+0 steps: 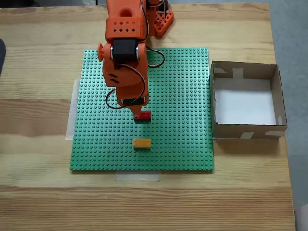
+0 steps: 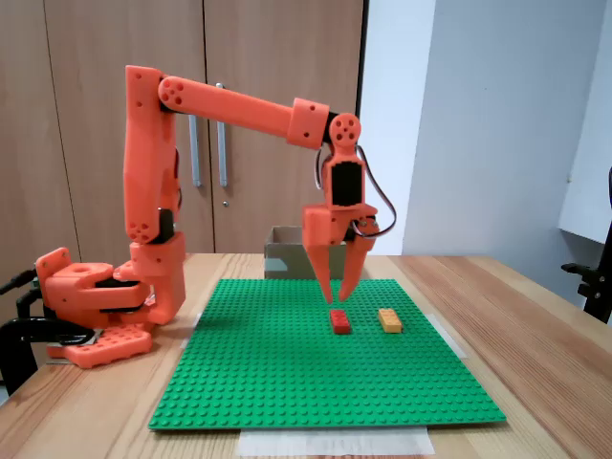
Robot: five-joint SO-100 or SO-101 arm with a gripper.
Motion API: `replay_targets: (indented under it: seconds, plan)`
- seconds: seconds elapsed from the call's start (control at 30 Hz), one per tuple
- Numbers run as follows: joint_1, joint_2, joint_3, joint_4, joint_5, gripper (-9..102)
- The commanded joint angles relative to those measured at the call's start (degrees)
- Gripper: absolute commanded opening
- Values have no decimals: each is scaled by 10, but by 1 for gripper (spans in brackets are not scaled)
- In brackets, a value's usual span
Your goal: Pick the red lego block and put it in the box.
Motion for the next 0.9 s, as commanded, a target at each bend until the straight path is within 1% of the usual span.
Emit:
replay_targets:
  seconds: [0.0,0.07,0.47,0.87]
  plan:
    - [-11,3,-4,-13,11,18]
    - [-14,3,7,-18,13,20]
    - [-12,1,74,-50,15,21]
    - [-18,-27,76,-77,19,22]
